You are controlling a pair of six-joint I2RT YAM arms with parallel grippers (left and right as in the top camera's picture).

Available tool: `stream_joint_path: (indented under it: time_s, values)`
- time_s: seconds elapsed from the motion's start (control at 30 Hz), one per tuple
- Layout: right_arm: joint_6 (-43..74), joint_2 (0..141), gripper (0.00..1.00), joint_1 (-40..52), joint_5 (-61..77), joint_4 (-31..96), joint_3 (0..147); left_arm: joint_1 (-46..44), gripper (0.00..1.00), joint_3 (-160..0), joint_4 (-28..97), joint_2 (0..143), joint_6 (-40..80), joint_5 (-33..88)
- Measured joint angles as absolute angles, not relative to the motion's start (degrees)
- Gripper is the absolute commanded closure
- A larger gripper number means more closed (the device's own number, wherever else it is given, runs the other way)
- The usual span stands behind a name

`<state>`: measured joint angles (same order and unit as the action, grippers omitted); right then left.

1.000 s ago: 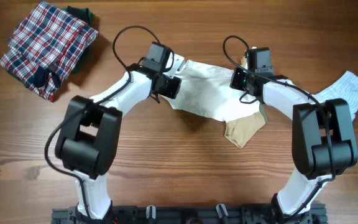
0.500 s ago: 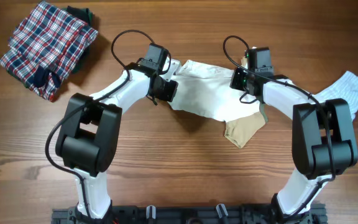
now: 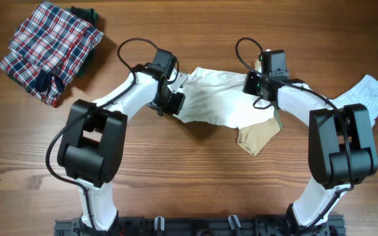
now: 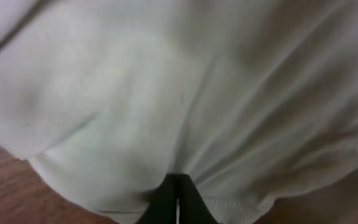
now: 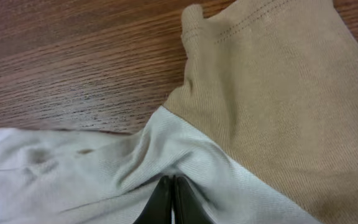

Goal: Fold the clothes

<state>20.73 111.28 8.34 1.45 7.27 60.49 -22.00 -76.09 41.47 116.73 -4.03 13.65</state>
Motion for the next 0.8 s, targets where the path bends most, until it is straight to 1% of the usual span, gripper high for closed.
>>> stream_joint_path:
  time_s: [0.27, 0.43, 0.5, 0.53, 0.57, 0.6, 0.63, 0.7, 0.73, 0.8]
  values:
    - [20.73, 111.28, 0.96, 8.34, 1.45, 7.46, 60.53, -22.00, 0.96, -76.16, 47.55, 116.66, -3.49, 14.35]
    - [20.73, 111.28, 0.95, 8.34, 1.43, 7.46, 60.53, -22.00, 0.96, -76.14, 47.72, 116.66, -2.70, 14.50]
    - [20.73, 111.28, 0.74, 8.34, 1.45, 7.44, 60.53, -22.00, 0.89, -75.90, 47.00, 116.36, -2.68, 14.50]
    - [21.08, 111.28, 0.71, 8.34, 1.61, 7.46, 60.58, -22.02, 0.85, -75.72, 46.30, 116.16, -2.72, 14.41]
    - [20.62, 111.28, 0.66, 8.38, 2.46, 7.49, 60.77, -22.02, 0.78, -75.66, 45.52, 115.90, -2.63, 14.24]
    - [20.88, 111.26, 0.57, 8.47, 2.94, 7.64, 60.97, -22.00, 0.66, -75.64, 44.69, 115.48, -2.48, 13.72]
    - [20.88, 111.20, 0.53, 8.45, 3.20, 8.01, 61.14, -22.00, 0.59, -75.59, 44.10, 114.80, -2.33, 13.23]
    - [20.78, 110.32, 0.47, 8.38, 3.42, 10.79, 61.56, -22.00, 0.51, -75.59, 42.44, 112.62, -1.96, 12.38]
    - [20.95, 109.27, 0.35, 8.29, 3.36, 13.63, 61.67, -22.00, 0.44, -75.59, 41.45, 111.48, -2.04, 12.01]
    - [20.82, 106.91, 0.18, 8.12, 3.36, 17.43, 61.67, -22.00, 0.42, -75.59, 39.38, 109.40, -2.24, 11.75]
